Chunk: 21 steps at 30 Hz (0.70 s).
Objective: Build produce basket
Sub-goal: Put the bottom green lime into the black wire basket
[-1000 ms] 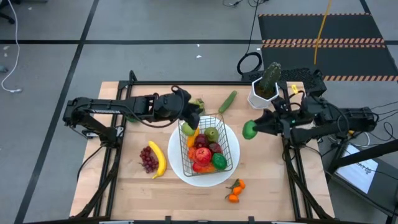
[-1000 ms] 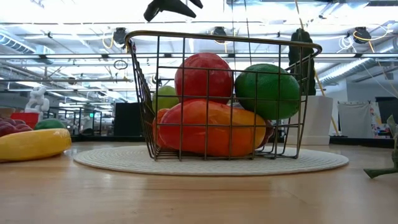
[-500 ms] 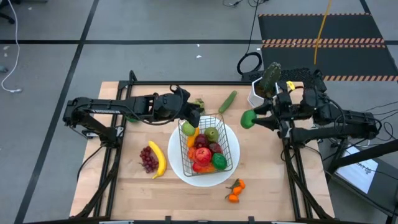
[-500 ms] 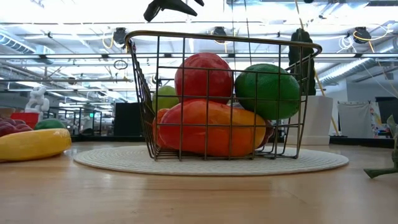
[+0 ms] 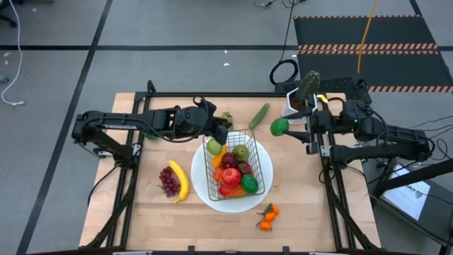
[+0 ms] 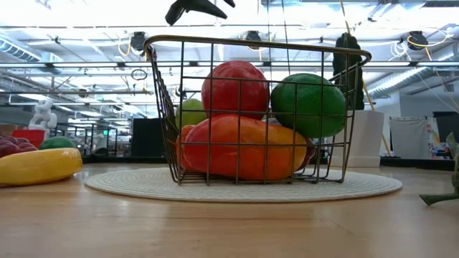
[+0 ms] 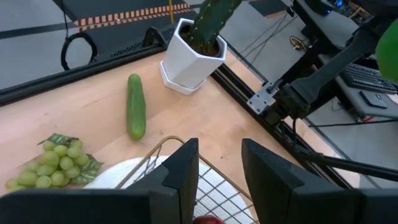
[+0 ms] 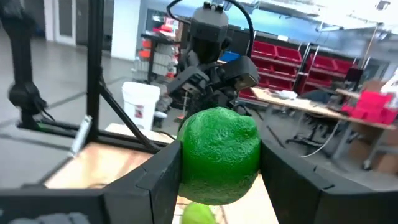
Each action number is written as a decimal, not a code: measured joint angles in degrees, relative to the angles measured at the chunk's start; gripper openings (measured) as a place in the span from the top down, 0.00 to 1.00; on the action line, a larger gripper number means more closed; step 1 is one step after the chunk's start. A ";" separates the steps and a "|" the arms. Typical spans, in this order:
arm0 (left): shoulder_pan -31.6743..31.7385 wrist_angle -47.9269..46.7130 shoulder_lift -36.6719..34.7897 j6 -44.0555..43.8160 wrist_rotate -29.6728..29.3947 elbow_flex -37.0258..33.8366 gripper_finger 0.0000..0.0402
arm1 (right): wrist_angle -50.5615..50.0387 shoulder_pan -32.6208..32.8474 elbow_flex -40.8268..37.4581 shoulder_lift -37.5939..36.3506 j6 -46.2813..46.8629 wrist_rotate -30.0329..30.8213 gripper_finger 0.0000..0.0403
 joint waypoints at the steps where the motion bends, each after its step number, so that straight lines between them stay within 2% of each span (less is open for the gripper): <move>1: 0.00 0.00 0.00 0.02 -0.31 0.00 0.70 | 0.14 -0.12 0.00 0.27 -1.25 0.00 0.51; 12: 0.00 -0.40 0.00 0.04 -1.38 0.00 0.70 | 0.80 -0.32 -0.04 3.14 -14.10 -0.29 0.51; 21: 0.00 -0.77 0.00 0.11 -1.38 0.00 0.70 | 0.80 -0.32 -0.04 4.05 -15.88 -0.07 0.51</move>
